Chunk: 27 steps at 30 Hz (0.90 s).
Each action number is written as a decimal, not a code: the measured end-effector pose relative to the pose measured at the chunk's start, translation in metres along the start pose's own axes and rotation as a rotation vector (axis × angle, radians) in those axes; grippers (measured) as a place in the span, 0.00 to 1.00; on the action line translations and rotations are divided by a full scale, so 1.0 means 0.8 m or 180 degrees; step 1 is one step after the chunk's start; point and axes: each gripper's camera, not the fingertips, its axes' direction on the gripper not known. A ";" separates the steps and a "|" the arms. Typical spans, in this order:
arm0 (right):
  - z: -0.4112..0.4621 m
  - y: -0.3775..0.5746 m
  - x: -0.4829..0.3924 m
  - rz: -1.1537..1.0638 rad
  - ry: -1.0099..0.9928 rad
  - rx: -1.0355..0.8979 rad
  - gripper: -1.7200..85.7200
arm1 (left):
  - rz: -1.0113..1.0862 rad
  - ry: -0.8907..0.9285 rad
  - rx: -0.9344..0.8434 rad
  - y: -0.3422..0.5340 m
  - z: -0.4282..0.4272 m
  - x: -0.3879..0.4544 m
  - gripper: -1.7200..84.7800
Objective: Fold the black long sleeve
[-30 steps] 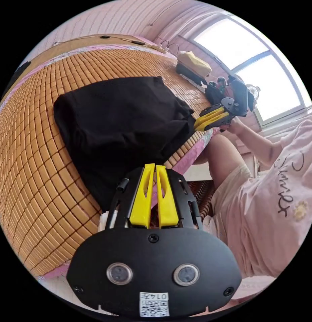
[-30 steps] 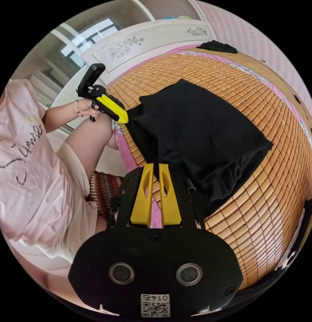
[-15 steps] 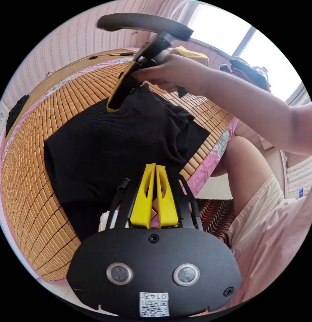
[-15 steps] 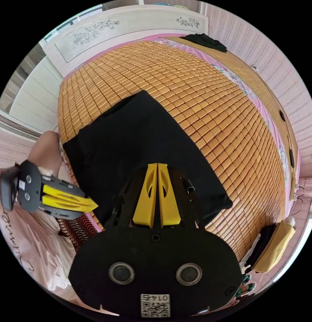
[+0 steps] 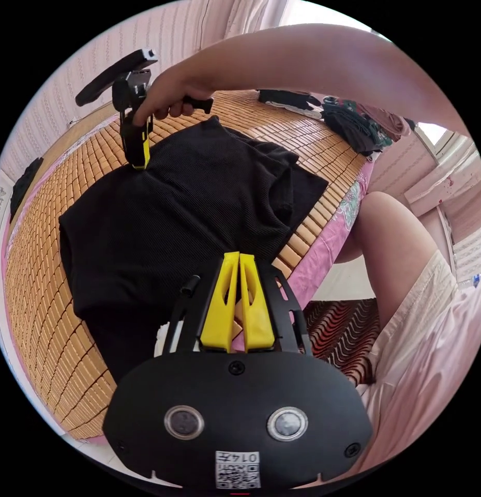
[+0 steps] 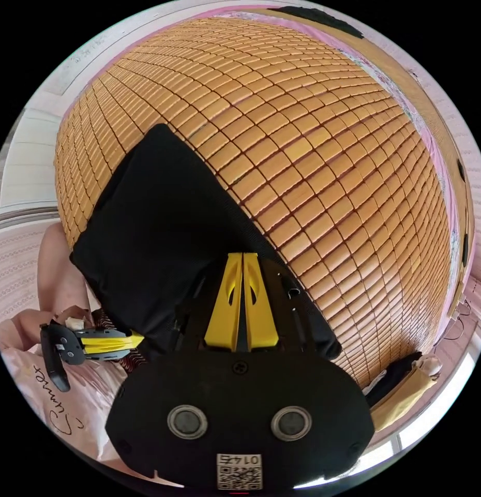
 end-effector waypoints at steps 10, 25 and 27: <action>-0.021 0.369 0.054 0.1345 -0.0309 0.1264 0.11 | 0.0339 -0.0065 0.0893 0.004 -0.054 0.063 0.13; 0.029 0.602 0.105 0.1714 -0.1888 0.1957 0.04 | 0.0883 -0.0040 0.0407 -0.107 0.032 0.166 0.24; 0.018 0.615 0.113 0.1590 -0.2031 0.2105 0.04 | 0.0751 -0.0219 0.0323 -0.114 0.035 0.165 0.15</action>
